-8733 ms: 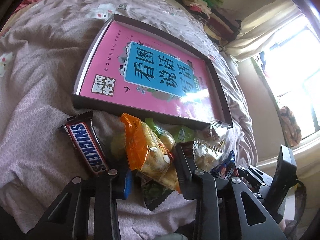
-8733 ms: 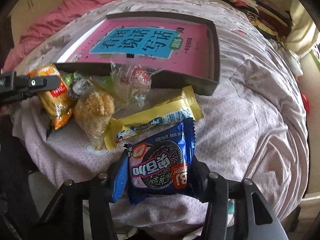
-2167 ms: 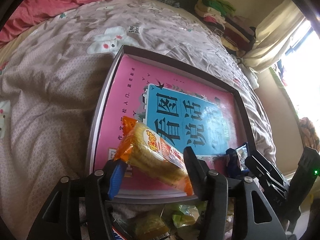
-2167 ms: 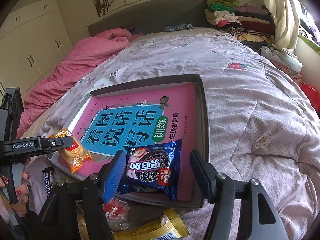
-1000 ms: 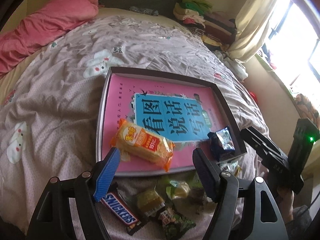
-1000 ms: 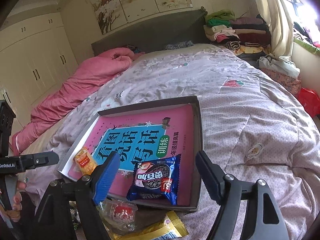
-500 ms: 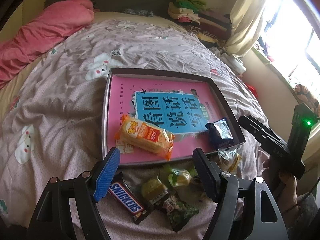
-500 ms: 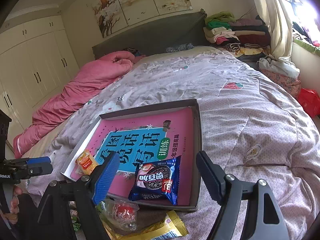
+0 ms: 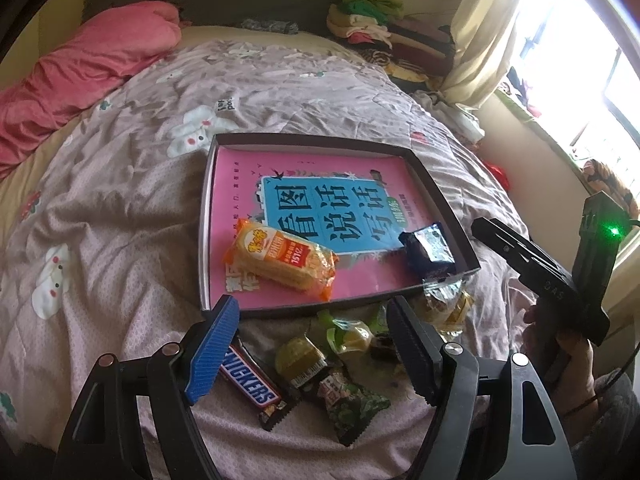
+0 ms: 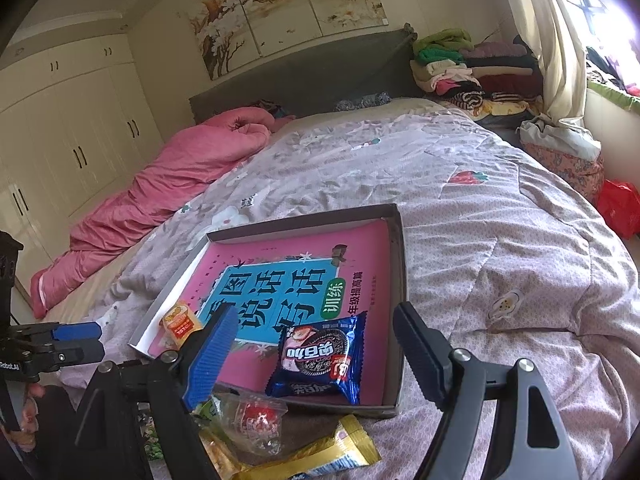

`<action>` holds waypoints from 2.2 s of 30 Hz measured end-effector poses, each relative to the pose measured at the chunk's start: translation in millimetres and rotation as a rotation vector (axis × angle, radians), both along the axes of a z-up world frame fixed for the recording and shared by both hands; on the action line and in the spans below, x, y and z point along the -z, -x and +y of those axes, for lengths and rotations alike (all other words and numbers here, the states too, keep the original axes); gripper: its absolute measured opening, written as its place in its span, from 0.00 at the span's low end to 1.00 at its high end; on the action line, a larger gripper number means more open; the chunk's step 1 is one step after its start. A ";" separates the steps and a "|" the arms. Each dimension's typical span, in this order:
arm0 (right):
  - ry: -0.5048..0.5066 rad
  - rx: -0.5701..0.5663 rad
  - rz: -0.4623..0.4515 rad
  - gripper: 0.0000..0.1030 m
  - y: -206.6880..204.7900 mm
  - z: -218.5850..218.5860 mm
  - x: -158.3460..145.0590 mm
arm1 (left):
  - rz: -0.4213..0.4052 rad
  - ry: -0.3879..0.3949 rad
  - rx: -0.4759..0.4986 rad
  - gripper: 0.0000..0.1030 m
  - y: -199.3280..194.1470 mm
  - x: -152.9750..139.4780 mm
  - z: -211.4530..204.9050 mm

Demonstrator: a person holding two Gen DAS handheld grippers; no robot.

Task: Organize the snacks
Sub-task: 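Move both tools back toward the snack pile beside the tray, then grasp the green snack pack with the left tool while the right tool grasps the clear bag with red ball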

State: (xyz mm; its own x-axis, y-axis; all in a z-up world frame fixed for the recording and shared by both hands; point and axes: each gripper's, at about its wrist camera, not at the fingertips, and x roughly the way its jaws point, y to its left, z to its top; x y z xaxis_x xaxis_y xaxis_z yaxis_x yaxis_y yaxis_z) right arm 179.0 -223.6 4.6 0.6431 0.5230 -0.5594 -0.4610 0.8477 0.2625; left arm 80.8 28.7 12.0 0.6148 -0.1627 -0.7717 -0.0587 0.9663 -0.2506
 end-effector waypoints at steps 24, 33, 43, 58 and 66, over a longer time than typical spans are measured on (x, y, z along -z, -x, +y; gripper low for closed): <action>-0.072 0.025 0.063 0.87 34.4 -6.5 -0.8 | 0.073 0.011 0.059 0.78 18.6 19.7 -23.3; -0.022 -0.008 0.120 0.87 47.3 8.6 11.4 | 0.117 0.037 0.091 0.78 24.2 32.3 -31.5; 0.020 -0.029 0.137 0.87 54.4 21.3 20.2 | 0.169 0.073 0.126 0.78 29.7 47.8 -38.4; 0.040 -0.036 0.205 0.72 39.0 24.1 37.5 | 0.190 0.082 0.099 0.77 18.9 69.3 -43.8; 0.046 -0.055 0.247 0.55 32.6 39.2 47.8 | 0.192 0.076 0.095 0.76 13.2 76.0 -46.3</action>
State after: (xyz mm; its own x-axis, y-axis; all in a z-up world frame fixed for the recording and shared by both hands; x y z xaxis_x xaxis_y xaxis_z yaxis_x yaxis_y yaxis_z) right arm 146.4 -184.4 -43.2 0.4549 0.5236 -0.7203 -0.4334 0.8368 0.3346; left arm 67.5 -17.6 -63.9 0.4372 -0.2752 -0.8562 -0.0217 0.9485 -0.3160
